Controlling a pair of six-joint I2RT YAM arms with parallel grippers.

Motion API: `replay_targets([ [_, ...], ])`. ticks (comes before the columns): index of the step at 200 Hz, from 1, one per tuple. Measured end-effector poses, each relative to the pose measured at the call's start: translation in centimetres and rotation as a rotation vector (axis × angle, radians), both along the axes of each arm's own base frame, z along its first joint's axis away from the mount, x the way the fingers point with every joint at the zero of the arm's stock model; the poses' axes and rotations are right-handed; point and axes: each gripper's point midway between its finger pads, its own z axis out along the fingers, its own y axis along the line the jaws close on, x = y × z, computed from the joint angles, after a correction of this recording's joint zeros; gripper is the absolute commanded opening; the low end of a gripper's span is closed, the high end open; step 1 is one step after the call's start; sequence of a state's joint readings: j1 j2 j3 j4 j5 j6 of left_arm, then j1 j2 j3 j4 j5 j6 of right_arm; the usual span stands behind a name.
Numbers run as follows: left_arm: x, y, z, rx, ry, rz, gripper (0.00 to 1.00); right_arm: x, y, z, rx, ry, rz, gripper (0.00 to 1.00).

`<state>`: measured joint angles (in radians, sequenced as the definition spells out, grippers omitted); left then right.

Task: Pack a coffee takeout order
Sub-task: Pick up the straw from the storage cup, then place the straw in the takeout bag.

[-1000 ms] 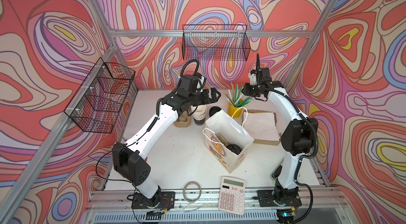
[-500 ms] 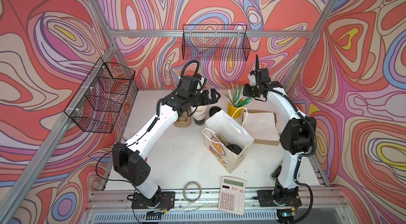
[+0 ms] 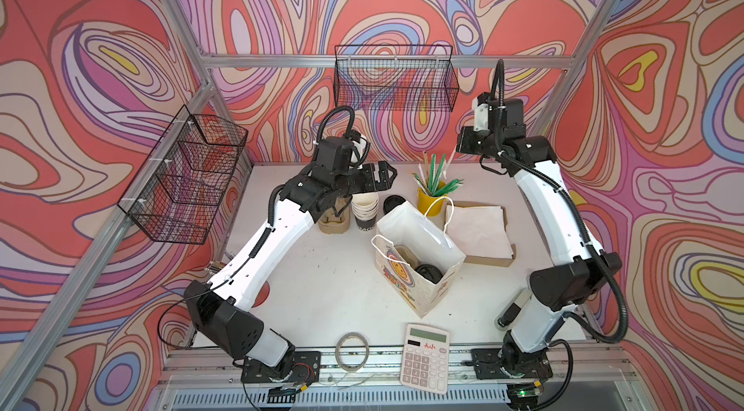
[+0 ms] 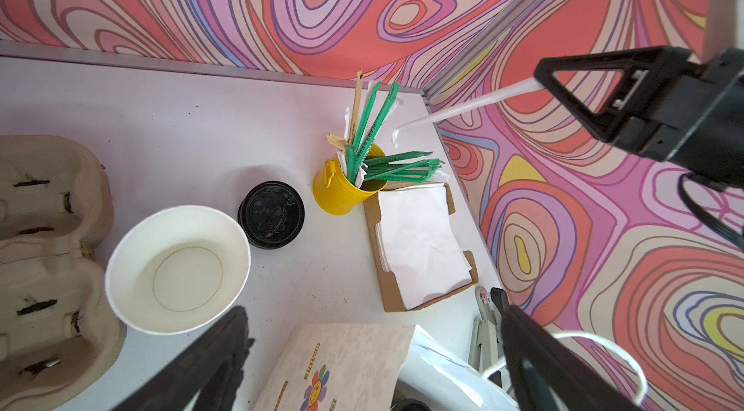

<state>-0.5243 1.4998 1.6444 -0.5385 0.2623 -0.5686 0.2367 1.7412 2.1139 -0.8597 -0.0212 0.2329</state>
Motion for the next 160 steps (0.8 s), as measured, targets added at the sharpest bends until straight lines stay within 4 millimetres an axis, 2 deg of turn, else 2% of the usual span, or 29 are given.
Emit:
replay_targets([
  [44, -2.9, 0.9, 1.6, -0.033, -0.021, -0.036, 1.0, -6.3, 2.2, 7.4, 0.043, -0.146, 0.075, 0.0],
  [59, -4.1, 1.4, 2.1, -0.044, -0.031, -0.044, 1.0, -8.7, 3.9, 9.5, 0.073, -0.19, 0.134, 0.0],
  [85, -5.9, 2.2, 2.8, -0.065, -0.045, -0.057, 1.0, -13.0, 7.4, 11.7, 0.136, -0.224, 0.266, 0.0],
  [105, -7.0, 3.1, 2.8, -0.074, -0.046, -0.051, 1.0, -16.2, 10.3, 12.5, 0.171, -0.231, 0.36, 0.0],
  [123, -7.9, 3.7, 2.6, -0.078, -0.036, -0.046, 1.0, -18.9, 12.6, 12.4, 0.187, -0.211, 0.436, 0.0],
  [160, -9.3, 4.3, 2.5, -0.096, -0.023, -0.05, 1.0, -21.9, 13.9, 9.6, 0.173, -0.118, 0.477, 0.0],
])
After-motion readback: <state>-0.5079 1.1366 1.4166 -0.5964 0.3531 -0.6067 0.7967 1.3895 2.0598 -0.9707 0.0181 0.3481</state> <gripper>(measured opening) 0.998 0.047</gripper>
